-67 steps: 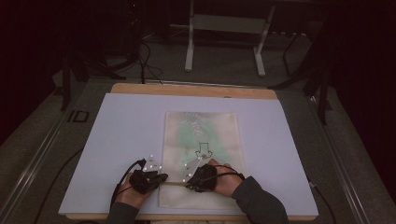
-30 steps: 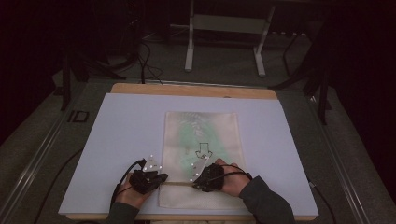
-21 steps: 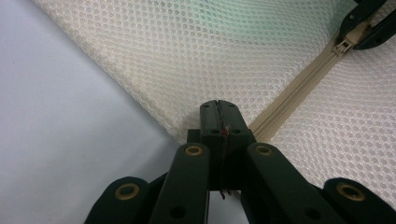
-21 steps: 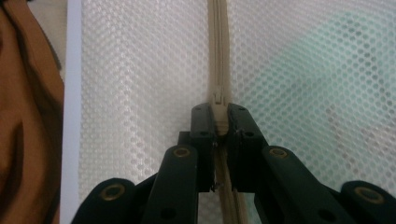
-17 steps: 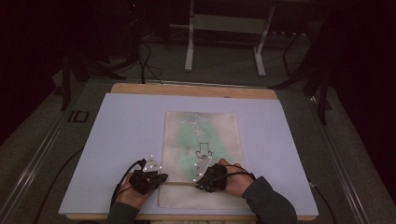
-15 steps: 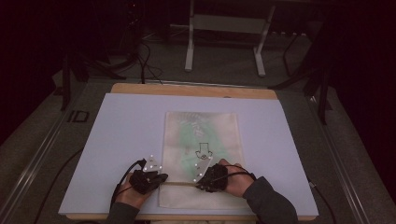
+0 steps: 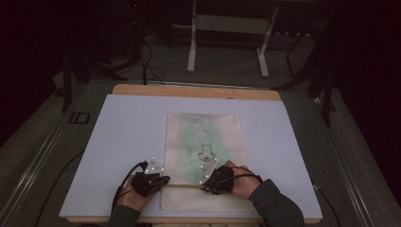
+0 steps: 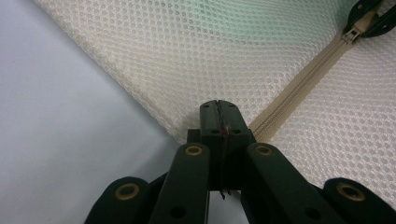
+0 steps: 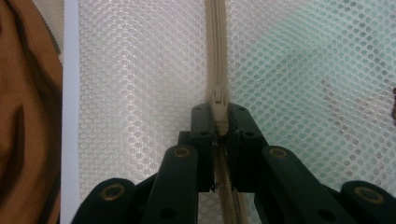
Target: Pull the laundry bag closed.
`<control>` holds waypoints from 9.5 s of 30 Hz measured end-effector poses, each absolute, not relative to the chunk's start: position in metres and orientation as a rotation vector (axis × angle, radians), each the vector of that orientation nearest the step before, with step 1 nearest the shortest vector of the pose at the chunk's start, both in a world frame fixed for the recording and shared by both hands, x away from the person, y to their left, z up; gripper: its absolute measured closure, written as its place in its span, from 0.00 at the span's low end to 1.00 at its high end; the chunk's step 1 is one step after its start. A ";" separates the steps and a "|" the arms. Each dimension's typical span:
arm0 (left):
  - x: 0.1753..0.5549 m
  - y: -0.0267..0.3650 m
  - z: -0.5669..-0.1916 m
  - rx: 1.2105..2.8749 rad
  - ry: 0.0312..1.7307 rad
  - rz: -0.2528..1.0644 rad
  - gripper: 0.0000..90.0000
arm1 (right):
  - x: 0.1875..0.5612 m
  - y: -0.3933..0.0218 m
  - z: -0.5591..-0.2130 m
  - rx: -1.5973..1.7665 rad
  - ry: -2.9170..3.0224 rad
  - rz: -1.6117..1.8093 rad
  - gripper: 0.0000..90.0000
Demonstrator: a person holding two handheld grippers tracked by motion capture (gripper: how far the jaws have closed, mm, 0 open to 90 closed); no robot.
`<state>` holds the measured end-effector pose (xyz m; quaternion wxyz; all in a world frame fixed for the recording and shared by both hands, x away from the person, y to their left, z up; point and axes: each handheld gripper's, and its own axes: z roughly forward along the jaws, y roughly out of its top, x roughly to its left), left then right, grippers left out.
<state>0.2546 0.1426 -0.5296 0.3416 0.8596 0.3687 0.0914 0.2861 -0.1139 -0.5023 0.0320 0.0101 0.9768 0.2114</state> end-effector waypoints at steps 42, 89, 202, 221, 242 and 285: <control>0.254 0.142 -0.529 2.238 0.959 0.239 0.99 | 0.288 -0.136 -0.499 0.056 3.030 0.592 0.92; 0.254 0.142 -0.529 2.237 0.961 0.241 0.99 | 0.290 -0.164 -0.497 0.109 3.029 0.574 0.92; 0.254 0.142 -0.529 2.236 0.964 0.244 0.99 | 0.291 -0.247 -0.492 0.335 3.011 0.599 0.92; 0.254 0.142 -0.530 2.227 0.966 0.244 0.99 | 0.291 -0.258 -0.493 0.384 3.001 0.652 0.91; 0.253 0.144 -0.531 2.203 0.982 0.241 0.99 | 0.292 -0.280 -0.487 0.547 2.914 0.791 0.83; 0.253 0.152 -0.526 2.166 1.016 0.311 0.95 | 0.295 -0.306 -0.502 0.836 2.730 0.927 0.80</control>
